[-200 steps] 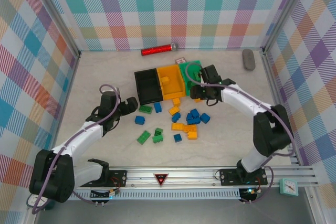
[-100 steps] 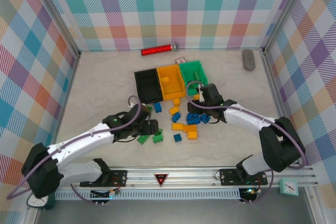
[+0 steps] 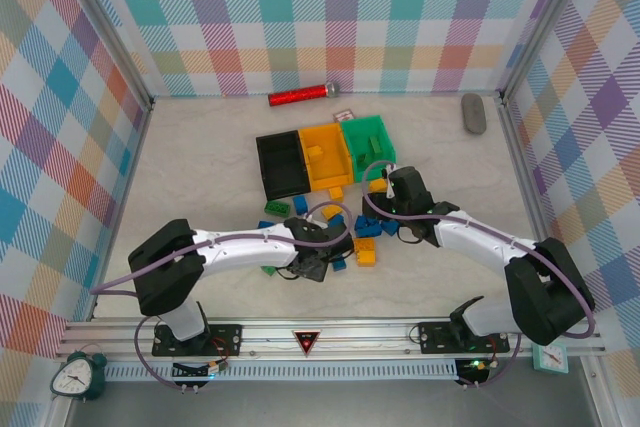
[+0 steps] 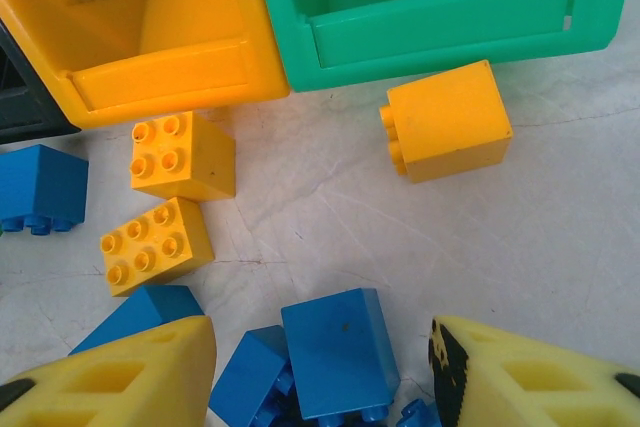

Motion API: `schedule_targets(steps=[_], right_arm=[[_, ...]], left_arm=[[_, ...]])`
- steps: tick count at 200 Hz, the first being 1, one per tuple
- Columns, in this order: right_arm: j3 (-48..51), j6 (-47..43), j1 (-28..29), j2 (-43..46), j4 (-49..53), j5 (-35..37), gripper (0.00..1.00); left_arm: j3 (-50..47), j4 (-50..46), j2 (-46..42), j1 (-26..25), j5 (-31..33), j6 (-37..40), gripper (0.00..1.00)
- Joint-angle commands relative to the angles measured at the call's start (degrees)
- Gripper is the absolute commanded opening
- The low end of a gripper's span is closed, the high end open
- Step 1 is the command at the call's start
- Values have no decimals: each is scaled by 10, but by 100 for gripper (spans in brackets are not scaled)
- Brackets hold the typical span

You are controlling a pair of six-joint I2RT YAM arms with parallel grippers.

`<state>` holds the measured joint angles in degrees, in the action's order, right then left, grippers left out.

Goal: Sort the legos into containers by color
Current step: Pick up the lego from the middle-left of the table.

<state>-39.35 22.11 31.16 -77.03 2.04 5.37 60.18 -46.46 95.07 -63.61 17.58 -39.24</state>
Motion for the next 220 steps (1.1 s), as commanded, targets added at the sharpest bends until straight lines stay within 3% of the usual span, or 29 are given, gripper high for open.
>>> schedule_targets(steps=[1,64,89,162,185,202,220], right_arm=[[1,11,0,14,-19,-1,59],[3,12,1,8,-25,1,59],[1,11,0,7,-19,6,59],[2,11,1,9,-21,14,59],[6,12,0,13,-24,15,59],[10,16,1,14,-28,22,59],[14,17,0,23,-27,28,59]], left_arm=[[-20,15,-17,5,-3,0,68],[-43,59,11,20,-29,9,68],[-49,91,22,29,-44,19,61],[-17,51,8,22,-18,23,45],[-16,57,-25,20,-9,26,30],[-13,56,-46,20,-1,23,0],[-9,57,-64,20,7,20,0]])
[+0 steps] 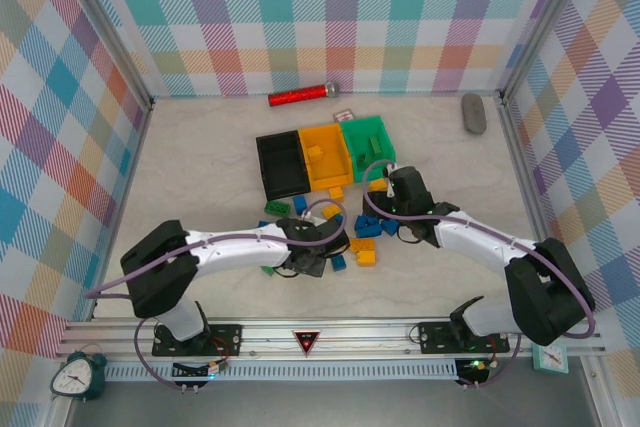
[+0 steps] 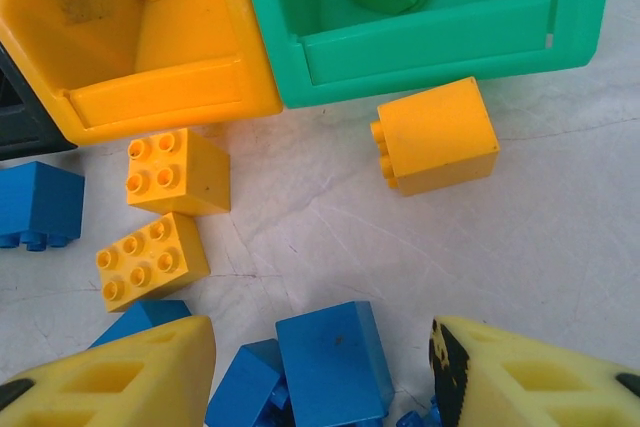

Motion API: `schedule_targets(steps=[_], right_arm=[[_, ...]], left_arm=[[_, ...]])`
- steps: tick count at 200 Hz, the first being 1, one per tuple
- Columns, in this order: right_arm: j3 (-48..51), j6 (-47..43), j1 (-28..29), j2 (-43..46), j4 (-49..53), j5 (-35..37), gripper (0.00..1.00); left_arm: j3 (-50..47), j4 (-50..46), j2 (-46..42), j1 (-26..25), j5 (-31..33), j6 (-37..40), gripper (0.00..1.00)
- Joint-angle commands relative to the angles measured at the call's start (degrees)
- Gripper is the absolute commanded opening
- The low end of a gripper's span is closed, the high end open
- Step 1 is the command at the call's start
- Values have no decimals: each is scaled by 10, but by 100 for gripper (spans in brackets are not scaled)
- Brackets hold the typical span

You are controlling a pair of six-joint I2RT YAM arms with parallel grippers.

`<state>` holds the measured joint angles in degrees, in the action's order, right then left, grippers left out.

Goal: Sort the legos into containers by color
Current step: Pick up the lego from the middle-left of the table, then place the lego in the container.

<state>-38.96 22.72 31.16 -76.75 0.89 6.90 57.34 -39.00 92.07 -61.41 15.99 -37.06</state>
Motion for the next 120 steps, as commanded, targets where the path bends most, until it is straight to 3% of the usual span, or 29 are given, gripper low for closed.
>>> schedule_targets(steps=[1,40,62,120], right_arm=[[9,10,0,20,-16,13,59],[15,14,-6,29,-17,22,60],[20,33,-23,31,-17,12,60],[46,65,-72,56,-21,-3,60]], left_arm=[[20,-18,-35,-2,24,-2,0],[56,-26,-59,5,59,5,0],[100,1,-44,41,29,29,0],[376,19,126,143,-34,92,0]])
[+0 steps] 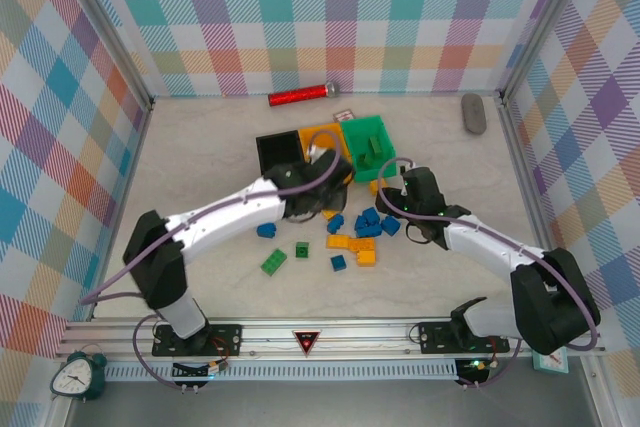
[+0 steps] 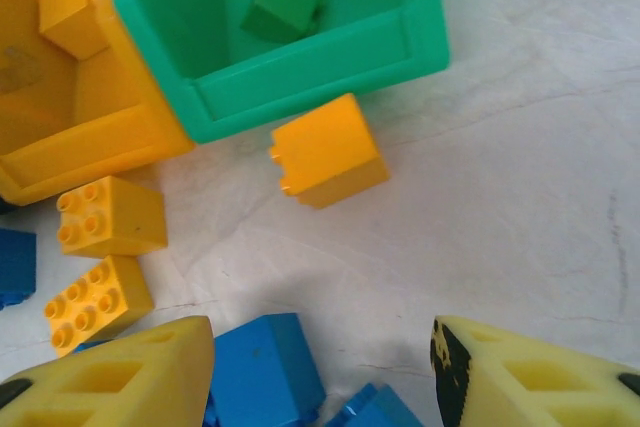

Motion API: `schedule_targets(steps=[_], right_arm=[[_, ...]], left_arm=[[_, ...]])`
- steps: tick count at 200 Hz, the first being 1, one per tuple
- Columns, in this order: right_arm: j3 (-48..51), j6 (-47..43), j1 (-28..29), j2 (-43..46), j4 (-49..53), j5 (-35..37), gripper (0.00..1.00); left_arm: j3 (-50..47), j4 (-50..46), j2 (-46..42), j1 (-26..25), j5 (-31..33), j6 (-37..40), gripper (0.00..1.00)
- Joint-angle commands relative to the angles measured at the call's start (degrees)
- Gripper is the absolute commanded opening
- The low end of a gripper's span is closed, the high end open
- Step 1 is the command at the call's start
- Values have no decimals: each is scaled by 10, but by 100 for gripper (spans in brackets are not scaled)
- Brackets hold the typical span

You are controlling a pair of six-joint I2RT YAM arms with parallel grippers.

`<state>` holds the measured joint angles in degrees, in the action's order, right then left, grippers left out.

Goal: Sort the legos into containers by color
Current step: Place the lego in the container.

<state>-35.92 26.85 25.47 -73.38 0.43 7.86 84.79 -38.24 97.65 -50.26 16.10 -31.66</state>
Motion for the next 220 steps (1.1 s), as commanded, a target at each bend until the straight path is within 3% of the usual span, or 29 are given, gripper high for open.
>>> schedule_targets(steps=[1,57,66,95,129,177,220], right_arm=[[15,23,-15,23,-16,-13,60],[24,32,-19,17,-45,-54,60],[23,32,-18,13,-46,-60,60],[16,30,-18,-6,-47,-67,60],[-21,17,-18,-63,-28,-78,60],[-30,19,-18,-77,-29,-87,60],[-100,-37,-18,-141,15,-66,60]], left_arm=[[109,12,76,33,-36,39,0],[461,-16,343,76,-48,57,2],[501,-20,374,78,-38,60,11],[569,-45,426,84,-42,58,56],[481,-10,372,79,-52,60,82],[252,105,212,68,-54,63,83],[16,218,44,58,-42,10,83]])
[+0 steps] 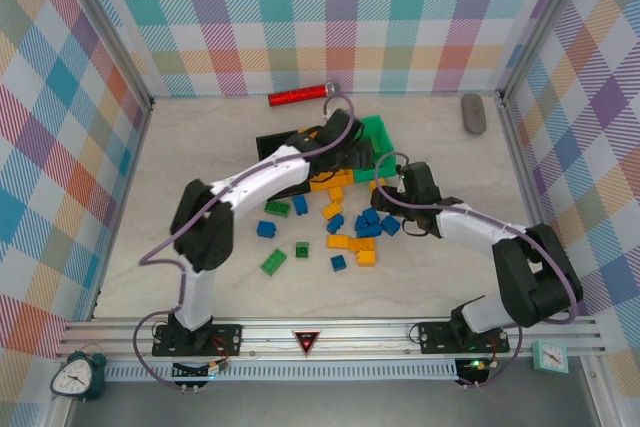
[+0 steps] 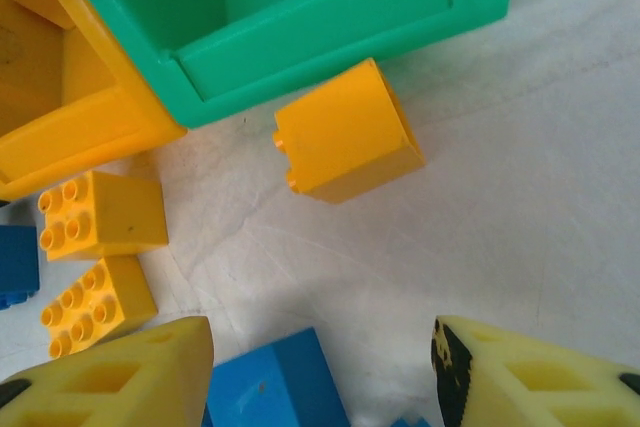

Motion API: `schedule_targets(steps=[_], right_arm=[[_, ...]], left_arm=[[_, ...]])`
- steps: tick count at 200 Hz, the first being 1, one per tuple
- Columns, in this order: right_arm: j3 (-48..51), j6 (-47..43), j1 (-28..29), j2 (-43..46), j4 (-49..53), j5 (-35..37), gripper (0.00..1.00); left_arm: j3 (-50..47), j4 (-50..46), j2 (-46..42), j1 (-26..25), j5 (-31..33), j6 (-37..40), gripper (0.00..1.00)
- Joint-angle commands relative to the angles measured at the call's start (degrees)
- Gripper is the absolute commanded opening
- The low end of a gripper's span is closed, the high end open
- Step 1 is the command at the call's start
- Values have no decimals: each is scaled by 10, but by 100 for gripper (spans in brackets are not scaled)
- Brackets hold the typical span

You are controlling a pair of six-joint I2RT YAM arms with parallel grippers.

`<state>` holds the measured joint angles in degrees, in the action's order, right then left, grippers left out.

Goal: Sort the legos into containers by color
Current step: Place the lego in the container, then pick up the lego from the center of the table.

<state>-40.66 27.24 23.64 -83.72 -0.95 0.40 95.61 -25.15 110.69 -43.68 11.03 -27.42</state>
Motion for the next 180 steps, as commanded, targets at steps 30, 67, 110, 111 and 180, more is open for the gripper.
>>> schedule_targets(steps=[30,67,110,111,180], right_arm=[[-127,-59,-1,-110,91,14,61],[-191,-84,-2,-173,149,43,60],[-204,-107,-2,-181,175,82,61],[-204,-107,-2,-181,174,83,61],[-256,-139,-1,-223,208,100,62]], left_arm=[[-188,103,-165,-15,10,-42,83],[-286,97,-260,-27,42,-39,83],[-366,64,-346,-28,58,-58,83],[-367,63,-347,-28,59,-58,83],[-418,40,-401,-28,81,-73,83]])
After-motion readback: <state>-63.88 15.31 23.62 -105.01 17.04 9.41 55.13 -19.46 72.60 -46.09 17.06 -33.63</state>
